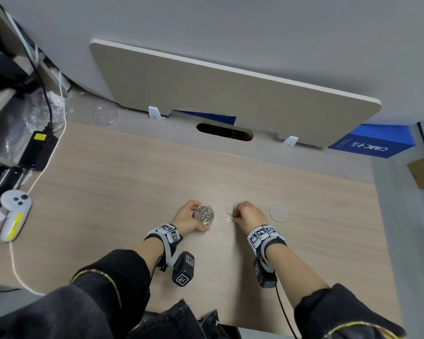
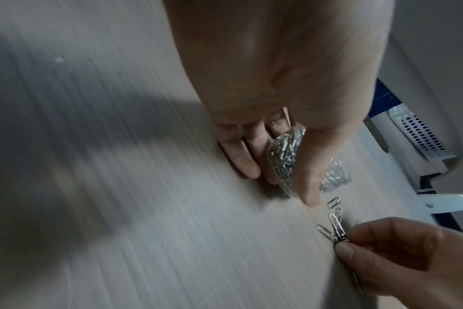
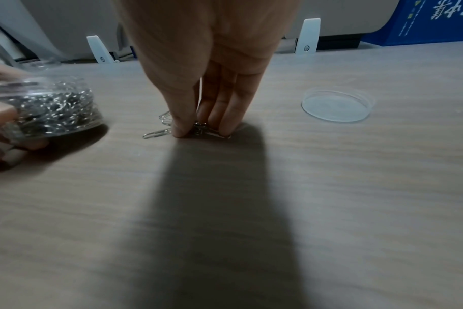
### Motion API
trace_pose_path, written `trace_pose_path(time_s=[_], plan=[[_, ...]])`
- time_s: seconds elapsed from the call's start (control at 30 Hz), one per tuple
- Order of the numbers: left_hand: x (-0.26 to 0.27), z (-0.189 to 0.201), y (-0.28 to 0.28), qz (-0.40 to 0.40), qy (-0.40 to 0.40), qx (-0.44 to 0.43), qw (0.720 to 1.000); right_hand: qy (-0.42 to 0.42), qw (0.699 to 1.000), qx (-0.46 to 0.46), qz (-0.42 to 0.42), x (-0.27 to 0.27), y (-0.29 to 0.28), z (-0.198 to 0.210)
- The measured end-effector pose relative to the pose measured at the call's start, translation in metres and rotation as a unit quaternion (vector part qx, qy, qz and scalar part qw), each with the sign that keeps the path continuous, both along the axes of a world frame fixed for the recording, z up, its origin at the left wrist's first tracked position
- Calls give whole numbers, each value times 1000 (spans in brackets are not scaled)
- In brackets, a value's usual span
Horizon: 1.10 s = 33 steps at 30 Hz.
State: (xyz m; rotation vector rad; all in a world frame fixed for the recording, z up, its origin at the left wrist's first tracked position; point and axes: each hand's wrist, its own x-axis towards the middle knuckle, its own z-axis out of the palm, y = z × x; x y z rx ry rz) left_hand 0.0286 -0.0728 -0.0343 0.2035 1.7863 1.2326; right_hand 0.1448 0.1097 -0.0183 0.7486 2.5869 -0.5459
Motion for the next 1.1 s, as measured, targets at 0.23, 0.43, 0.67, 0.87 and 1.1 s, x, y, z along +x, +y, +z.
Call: trace_pose_path(time_s=[0.23, 0.43, 0.67, 0.87, 1.1], plan=[[0, 0, 0, 4, 1, 5, 1000, -17, 999, -6, -46, -2, -3, 3], [0, 1, 0, -4, 0, -1, 1000, -28, 995, -27, -93, -4, -8, 5], [0, 1, -1, -5, -1, -2, 1000, 12, 968, -126, -218, 2, -7, 3], [0, 0, -2, 3, -10, 3, 1000, 93, 933, -236, -255, -19, -15, 19], [0, 1, -2, -2, -17, 11, 1000, 115, 962, -222, -115, -50, -50, 33]])
